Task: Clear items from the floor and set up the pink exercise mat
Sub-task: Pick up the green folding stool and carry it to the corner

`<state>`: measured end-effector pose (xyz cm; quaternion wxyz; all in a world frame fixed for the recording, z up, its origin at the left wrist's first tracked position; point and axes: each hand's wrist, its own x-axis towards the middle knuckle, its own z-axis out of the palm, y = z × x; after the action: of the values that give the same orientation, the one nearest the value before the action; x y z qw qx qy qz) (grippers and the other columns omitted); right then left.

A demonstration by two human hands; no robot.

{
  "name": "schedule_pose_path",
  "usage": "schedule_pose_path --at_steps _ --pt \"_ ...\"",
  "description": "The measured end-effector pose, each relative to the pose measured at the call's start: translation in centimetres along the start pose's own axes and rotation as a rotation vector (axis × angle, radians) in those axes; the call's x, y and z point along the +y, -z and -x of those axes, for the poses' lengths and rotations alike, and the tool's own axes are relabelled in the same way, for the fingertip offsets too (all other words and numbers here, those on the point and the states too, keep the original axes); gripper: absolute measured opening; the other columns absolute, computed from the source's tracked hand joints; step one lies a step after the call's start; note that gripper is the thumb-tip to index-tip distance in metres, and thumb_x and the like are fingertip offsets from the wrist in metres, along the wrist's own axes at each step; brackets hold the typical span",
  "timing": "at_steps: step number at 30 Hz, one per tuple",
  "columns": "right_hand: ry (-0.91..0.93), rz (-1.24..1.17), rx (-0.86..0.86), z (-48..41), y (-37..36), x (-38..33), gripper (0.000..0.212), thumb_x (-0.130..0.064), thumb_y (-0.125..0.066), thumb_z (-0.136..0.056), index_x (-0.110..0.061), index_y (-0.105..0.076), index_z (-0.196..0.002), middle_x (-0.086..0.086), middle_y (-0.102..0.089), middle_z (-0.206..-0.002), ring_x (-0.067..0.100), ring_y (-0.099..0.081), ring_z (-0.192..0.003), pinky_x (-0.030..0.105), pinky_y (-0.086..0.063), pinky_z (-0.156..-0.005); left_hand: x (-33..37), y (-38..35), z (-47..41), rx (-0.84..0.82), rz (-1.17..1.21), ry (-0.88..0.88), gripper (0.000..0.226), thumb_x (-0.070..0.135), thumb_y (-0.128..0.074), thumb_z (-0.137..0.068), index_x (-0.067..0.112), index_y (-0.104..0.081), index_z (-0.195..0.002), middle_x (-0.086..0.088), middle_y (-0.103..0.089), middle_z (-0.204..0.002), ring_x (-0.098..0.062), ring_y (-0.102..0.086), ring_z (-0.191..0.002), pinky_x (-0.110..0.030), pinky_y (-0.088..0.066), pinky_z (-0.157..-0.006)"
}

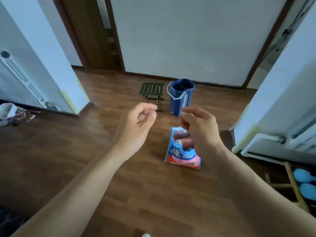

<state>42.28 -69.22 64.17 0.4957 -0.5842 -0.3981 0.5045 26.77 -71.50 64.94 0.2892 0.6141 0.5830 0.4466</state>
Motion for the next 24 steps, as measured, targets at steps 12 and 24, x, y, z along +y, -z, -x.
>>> schedule_pose_path --at_steps 12,24 --pt "-0.024 -0.026 0.188 -18.5 -7.6 -1.2 0.02 -0.001 -0.053 -0.087 -0.015 -0.067 -0.085 0.002 -0.06 -0.069 0.009 -0.052 -0.061 0.015 -0.046 -0.053 -7.3 -0.4 -21.3 -0.157 -0.004 -0.026 0.02 0.016 -0.054 -0.094 0.014 -0.065 -0.11 0.017 -0.061 -0.09 0.018 -0.054 -0.076 0.003 -0.037 -0.066" --pt "-0.077 0.031 0.03 -39.7 -17.6 -3.5 0.02 -0.001 -0.053 -0.09 -0.017 -0.063 -0.083 0.003 -0.059 -0.075 0.013 -0.053 -0.07 0.027 -0.047 -0.066 -14.9 1.4 -41.3 -0.087 -0.115 0.099 0.021 0.019 -0.053 -0.095 0.019 -0.063 -0.113 0.012 -0.059 -0.099 -0.001 -0.055 -0.092 0.004 -0.038 -0.067"
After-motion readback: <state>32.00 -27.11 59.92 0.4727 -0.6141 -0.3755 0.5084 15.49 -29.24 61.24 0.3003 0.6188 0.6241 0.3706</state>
